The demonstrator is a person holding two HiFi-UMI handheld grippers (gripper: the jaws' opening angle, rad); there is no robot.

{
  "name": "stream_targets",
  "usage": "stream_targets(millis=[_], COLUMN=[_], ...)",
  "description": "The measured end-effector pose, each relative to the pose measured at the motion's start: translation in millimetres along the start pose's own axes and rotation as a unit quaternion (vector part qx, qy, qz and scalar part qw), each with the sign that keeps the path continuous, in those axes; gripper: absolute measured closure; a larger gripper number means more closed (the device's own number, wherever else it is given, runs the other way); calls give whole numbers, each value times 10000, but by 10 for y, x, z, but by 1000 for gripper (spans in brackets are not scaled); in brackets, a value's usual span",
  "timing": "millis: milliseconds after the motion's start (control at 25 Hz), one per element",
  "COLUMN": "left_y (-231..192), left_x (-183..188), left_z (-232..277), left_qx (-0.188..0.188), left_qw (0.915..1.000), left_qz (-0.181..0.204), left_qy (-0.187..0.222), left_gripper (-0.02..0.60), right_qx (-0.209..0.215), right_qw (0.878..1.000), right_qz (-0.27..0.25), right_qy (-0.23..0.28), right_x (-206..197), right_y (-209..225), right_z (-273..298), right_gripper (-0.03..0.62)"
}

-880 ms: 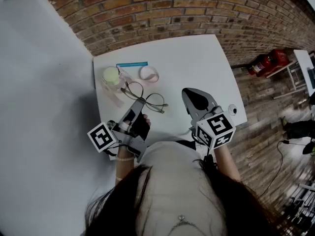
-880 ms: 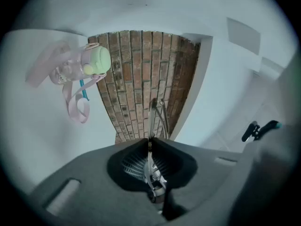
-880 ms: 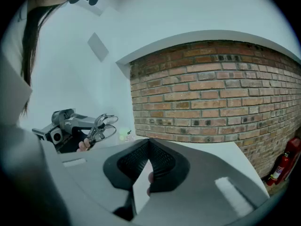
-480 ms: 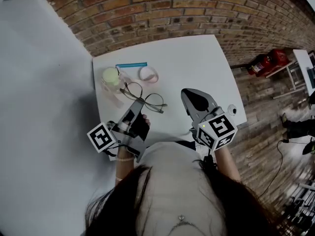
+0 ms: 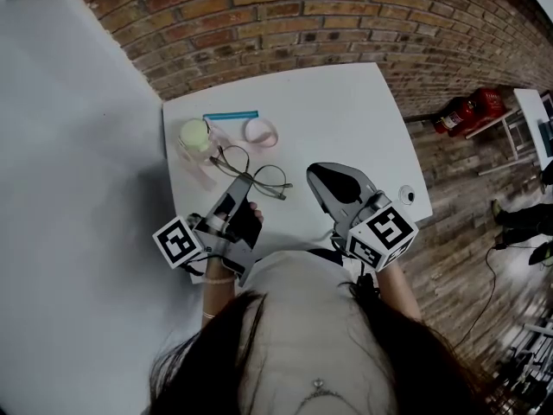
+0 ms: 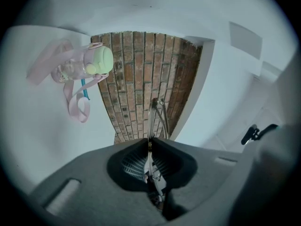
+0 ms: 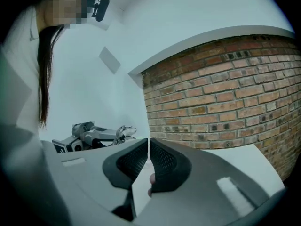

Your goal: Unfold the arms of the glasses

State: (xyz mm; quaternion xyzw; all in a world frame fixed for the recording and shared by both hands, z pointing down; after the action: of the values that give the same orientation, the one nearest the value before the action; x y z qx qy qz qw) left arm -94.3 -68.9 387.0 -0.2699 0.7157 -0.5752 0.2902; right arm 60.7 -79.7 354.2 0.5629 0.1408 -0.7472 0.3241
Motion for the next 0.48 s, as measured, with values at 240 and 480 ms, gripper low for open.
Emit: stream_targets(millis=[240, 480], left_y=[-1, 4], left_x=[3, 4], left_z=[-14, -13], left_qx=[-37, -76], left_qw=[10000, 9999], left_qz=[-69, -125], left_qy=[31, 19], left_gripper=[558, 558], right_qx=[415, 970], right_qw=[9991, 9951], right_qz=[-95, -161], right_qy=[22, -20], right_x=[17, 8], right_y=[-133, -283], right_z=[3, 18], right_gripper=[571, 566])
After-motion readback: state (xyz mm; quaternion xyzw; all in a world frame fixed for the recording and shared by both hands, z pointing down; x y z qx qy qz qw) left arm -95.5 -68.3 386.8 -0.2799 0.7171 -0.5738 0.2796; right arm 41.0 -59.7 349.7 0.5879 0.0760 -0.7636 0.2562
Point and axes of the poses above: the fingertips, and each gripper's own axes: z forward along the fingers, y to its right, x out of its top, the point moved 4 cm from there along -z, backward along the fingers, and after that the axes turned 9 degrees about -y, right-handed, at the moved point
